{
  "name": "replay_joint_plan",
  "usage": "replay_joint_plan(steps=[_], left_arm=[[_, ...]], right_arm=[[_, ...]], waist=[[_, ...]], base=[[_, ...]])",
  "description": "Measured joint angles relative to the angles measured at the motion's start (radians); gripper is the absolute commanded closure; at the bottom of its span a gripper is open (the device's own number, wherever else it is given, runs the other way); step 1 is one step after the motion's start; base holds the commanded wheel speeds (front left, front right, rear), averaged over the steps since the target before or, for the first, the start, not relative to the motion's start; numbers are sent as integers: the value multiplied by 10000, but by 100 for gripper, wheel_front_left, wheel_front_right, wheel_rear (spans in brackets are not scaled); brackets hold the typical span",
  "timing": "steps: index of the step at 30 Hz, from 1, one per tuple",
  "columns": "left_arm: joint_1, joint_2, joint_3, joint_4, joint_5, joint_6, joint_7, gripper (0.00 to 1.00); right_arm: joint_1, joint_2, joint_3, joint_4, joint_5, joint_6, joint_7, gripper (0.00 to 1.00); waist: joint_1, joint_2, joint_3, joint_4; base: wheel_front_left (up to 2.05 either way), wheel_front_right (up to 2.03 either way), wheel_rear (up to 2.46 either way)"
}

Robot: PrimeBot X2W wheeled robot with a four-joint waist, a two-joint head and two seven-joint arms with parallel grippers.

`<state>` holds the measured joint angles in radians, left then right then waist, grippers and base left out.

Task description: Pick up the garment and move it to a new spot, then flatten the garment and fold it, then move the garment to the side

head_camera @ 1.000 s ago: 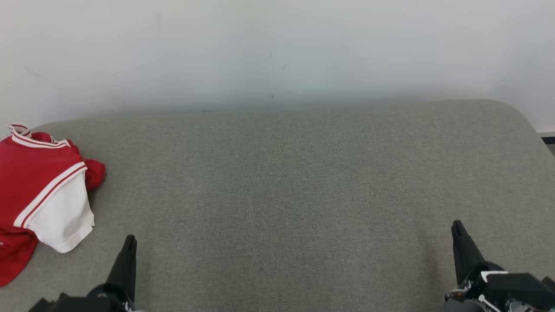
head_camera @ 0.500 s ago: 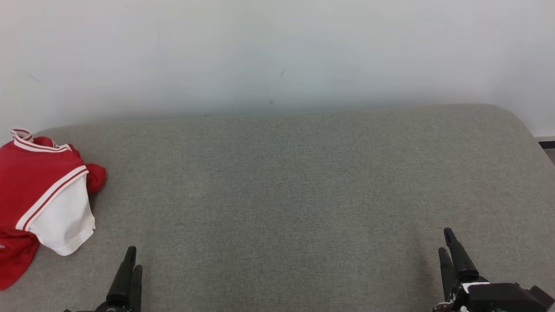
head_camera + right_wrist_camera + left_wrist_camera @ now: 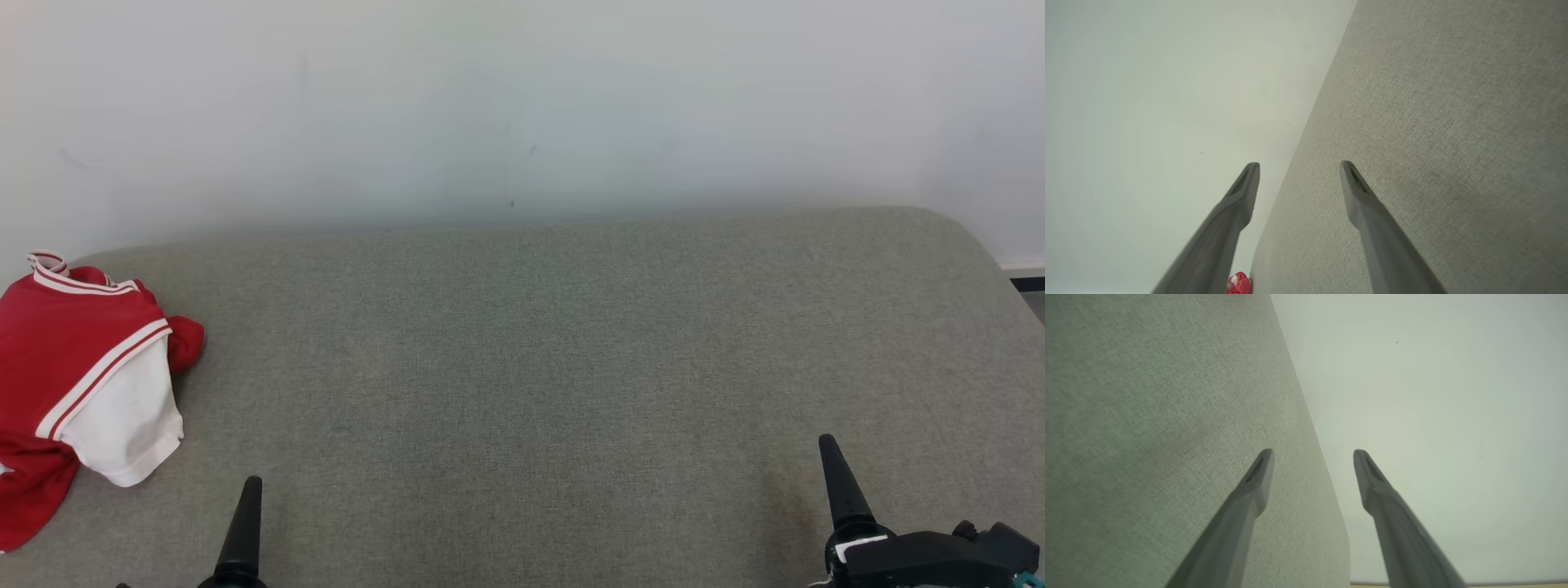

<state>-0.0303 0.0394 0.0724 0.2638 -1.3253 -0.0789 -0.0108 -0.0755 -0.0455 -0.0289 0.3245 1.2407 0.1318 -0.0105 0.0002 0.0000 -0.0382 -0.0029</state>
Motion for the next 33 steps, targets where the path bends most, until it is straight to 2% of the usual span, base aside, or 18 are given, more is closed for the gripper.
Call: replay_joint_plan(steps=[15,33], left_arm=[[246,15,-408,-128,3179,276,-504,0],[292,203,-836,61,6663,646,-1045,0]], right_arm=[[106,-4,268,190,-2949,0,-499,0],[123,-8,539,391,-5722,0,-675,0]], waist=[[-1,0,-190,20],[-1,0,-317,11]], base=[[0,0,0],[0,0,0]])
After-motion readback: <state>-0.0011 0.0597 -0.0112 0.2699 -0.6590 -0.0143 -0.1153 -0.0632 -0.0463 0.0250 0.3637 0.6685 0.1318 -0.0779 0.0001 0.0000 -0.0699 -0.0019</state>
